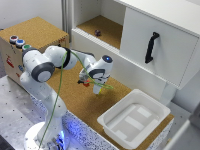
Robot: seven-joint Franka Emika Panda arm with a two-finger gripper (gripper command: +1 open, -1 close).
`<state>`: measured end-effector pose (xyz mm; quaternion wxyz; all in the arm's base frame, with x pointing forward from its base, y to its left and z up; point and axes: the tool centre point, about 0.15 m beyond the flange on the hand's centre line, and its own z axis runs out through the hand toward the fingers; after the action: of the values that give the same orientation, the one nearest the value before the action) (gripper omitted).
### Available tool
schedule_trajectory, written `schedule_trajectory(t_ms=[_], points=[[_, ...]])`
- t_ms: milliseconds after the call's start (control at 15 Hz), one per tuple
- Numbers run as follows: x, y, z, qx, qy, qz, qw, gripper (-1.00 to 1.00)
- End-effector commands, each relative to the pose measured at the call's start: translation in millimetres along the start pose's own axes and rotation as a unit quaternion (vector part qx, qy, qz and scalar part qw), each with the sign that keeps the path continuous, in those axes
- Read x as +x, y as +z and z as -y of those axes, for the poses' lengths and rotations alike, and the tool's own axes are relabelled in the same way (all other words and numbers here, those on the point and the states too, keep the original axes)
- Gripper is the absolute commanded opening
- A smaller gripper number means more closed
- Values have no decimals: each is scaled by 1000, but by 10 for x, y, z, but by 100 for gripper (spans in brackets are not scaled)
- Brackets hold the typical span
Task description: Put the yellow block on the table
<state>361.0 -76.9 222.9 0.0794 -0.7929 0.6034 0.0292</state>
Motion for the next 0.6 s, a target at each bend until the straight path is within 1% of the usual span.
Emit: schedule_trajectory(t_ms=[0,67,200,267,333,400,467,533], points=[[-232,14,72,55,20,-27,998,-100],[-259,26,91,58,29,-26,998,-100],[-275,64,93,73,46,-4,996,-100],[-289,83,89,85,59,0,995,-100],[-294,77,103,86,58,5,995,100],[-304,64,133,91,48,0,995,100],[-305,49,156,103,41,8,994,100],[-314,-18,202,116,16,0,993,100]])
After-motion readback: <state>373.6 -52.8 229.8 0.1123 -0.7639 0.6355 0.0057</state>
